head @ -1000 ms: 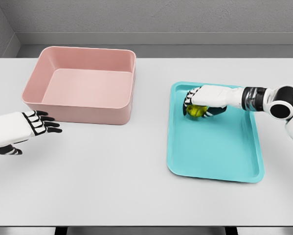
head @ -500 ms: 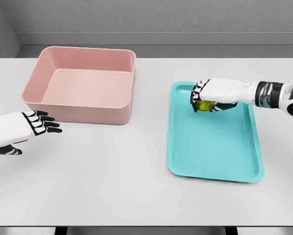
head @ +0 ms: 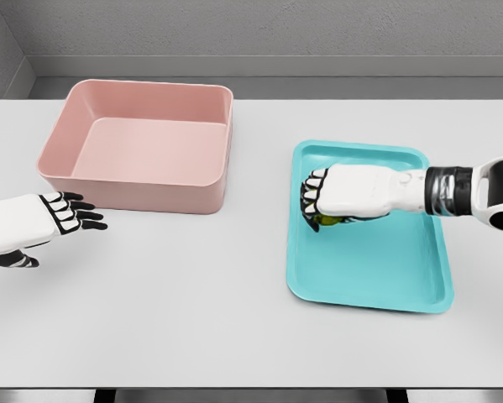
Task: Put the tennis from the blue tray into the pink basket with both arms
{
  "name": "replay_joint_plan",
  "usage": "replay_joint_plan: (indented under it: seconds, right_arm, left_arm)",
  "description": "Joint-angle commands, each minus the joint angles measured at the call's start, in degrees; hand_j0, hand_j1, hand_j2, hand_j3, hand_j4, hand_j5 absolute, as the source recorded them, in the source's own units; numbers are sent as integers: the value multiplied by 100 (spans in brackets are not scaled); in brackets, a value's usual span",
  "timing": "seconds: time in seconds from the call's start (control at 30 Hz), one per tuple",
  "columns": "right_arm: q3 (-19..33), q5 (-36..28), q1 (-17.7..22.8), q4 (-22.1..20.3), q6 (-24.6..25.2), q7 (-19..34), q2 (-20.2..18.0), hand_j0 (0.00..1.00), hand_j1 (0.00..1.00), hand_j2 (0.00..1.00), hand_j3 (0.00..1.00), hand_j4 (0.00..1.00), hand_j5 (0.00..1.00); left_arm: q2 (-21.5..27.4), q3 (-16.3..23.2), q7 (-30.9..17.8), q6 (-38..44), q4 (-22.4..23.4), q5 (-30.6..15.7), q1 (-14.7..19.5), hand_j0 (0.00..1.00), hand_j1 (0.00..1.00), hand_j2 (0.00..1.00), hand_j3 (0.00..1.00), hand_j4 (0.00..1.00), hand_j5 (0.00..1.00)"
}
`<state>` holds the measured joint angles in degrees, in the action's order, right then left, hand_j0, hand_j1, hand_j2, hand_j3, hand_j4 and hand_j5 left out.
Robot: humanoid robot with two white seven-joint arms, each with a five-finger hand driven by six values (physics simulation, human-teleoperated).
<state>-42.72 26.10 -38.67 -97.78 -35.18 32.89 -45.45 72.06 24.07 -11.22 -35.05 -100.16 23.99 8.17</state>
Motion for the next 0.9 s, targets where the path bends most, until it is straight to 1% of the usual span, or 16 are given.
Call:
replay_joint_plan:
  seconds: [0.0,0.07,0.13,0.2,0.27,0.3,0.33,0.37,0.4,0.63,0.67,0.73,0.8,0.83,0.87]
  right_arm:
    - [-114,-8,0,-163,18,16,106,39,39,39,39,39,39]
    - [-193,-8,-18,-180,18,16,220,39,39,39,39,39,39]
    - [-255,9,-35,-172,18,25,423,39,39,39,39,39,39]
    - [-509,27,-105,-180,18,25,642,39,39,39,39,39,39]
    - [-580,27,-149,-180,18,25,756,39,39,39,39,39,39]
    - [-650,36,-185,-180,18,156,871,38,38,38,38,38,38]
    - [-703,36,-193,-180,18,211,1055,36,36,36,36,36,36]
    - [-720,45,-193,-180,18,211,1134,36,36,36,36,36,36]
    - [-843,71,-246,-172,18,211,1196,36,36,36,36,36,36]
    - [-1274,300,-395,-119,18,211,1943,36,36,36,36,36,36]
    - [-1327,343,-431,-66,18,211,2066,36,36,36,36,36,36]
    - [-1406,352,-457,188,18,211,2330,36,36,36,36,36,36]
    - [-1485,352,-519,276,18,211,2497,36,36,36,36,36,36]
    - [-1520,361,-536,549,18,211,2690,36,36,36,36,36,36]
    - [-1538,387,-580,672,18,211,2778,36,36,36,36,36,36]
  left_arm:
    - [10,1,-3,5,-4,-26,0,100,100,100,100,100,100]
    - [10,1,-3,5,-4,-35,0,100,100,100,100,100,100]
    - [10,1,-3,5,5,-26,0,100,100,100,100,100,100]
    - [-8,1,-3,5,5,-26,0,100,100,100,100,100,100]
    - [-8,1,-3,5,5,-26,0,100,100,100,100,100,100]
    - [-8,1,5,5,5,-26,0,100,100,100,100,100,100]
    - [-8,1,-3,5,-4,-26,0,100,100,100,100,100,100]
    - [-8,1,5,5,5,-26,0,100,100,100,100,100,100]
    - [-8,1,-3,5,-4,-35,9,100,100,100,100,100,100]
    - [-8,1,-3,5,5,-26,9,100,100,100,100,100,100]
    - [-8,1,-3,5,5,-26,9,100,100,100,100,100,100]
    - [-8,1,-3,5,5,-26,9,100,100,100,100,100,100]
    - [-8,1,-3,5,32,-26,9,100,100,100,100,100,100]
    - [-8,1,-3,5,32,-26,9,100,100,100,100,100,100]
    - [-17,10,5,5,23,-26,0,100,100,100,100,100,100]
